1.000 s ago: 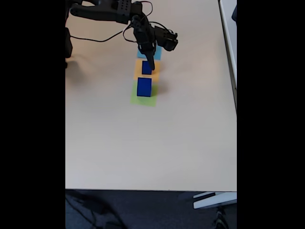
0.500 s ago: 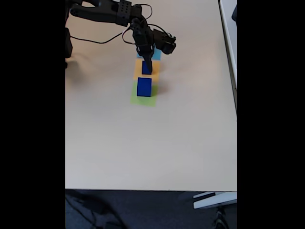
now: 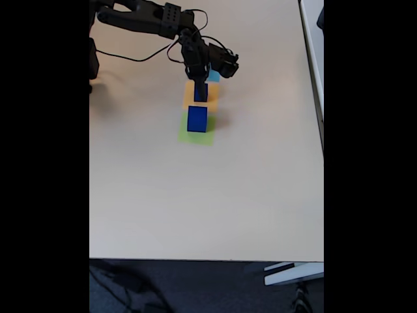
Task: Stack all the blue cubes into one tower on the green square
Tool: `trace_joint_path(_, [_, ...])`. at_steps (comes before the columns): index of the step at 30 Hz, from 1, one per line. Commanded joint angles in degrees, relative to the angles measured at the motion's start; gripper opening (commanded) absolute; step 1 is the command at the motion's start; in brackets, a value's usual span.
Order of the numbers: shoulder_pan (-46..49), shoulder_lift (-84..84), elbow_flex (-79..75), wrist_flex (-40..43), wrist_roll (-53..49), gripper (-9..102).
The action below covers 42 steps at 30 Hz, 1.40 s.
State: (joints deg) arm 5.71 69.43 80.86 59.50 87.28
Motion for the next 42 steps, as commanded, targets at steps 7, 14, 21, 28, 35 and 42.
trace_joint_path(7, [-0.18,-0.44,0.97,-1.93,0.53,33])
trace_joint_path(14, [0.53,-1.41,1.58,-2.9,0.0,30])
trace_joint_path(21, [1.41,-1.76,1.58,-3.08,-0.88,19])
trace_joint_path(28, [1.67,-2.11,1.14,-3.08,-1.41,4])
trace_joint_path(35, [1.93,-1.41,0.35,-2.99,-3.16,0])
trace_joint_path(42, [2.99,2.81,-5.62,2.9,-7.47,0])
